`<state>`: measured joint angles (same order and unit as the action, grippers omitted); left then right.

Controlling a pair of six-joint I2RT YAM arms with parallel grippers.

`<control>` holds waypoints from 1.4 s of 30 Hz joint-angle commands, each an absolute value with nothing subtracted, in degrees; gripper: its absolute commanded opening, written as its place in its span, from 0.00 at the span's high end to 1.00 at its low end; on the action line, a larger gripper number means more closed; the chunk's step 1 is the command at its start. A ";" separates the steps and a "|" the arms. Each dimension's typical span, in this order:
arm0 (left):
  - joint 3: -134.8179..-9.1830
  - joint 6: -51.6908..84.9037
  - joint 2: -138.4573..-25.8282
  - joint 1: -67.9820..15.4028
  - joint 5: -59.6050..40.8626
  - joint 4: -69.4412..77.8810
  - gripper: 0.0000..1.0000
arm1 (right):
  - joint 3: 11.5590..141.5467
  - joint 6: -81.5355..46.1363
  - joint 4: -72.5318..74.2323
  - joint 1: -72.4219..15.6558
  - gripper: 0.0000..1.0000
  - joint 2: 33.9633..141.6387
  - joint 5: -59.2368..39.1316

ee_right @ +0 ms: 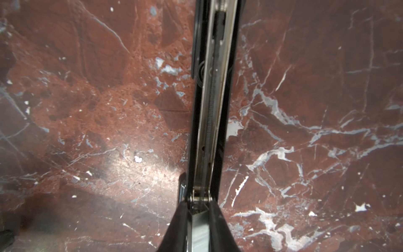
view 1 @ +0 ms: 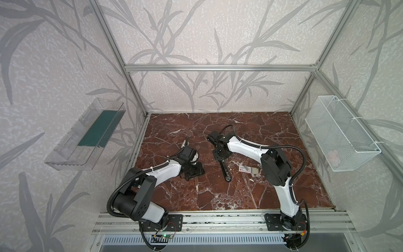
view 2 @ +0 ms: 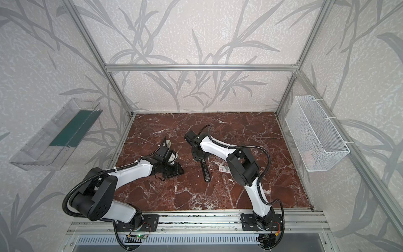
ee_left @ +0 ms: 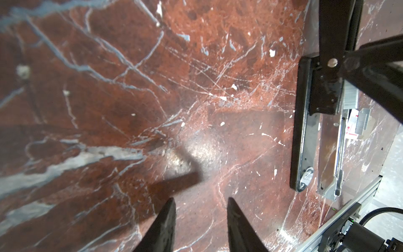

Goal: Load the staples into the stapler

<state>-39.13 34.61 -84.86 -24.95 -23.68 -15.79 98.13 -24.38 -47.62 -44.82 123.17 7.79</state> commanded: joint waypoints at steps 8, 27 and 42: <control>-38.76 34.32 -84.68 -24.61 -23.13 -16.26 0.59 | 98.80 -24.26 -48.01 -44.43 0.87 122.41 7.36; -38.84 34.28 -84.55 -24.61 -23.21 -16.30 0.59 | 93.31 -24.72 -42.41 -45.28 0.77 118.78 11.21; -39.20 34.32 -84.94 -24.61 -23.37 -16.34 0.59 | 93.94 -24.43 -43.28 -44.56 0.71 119.91 7.73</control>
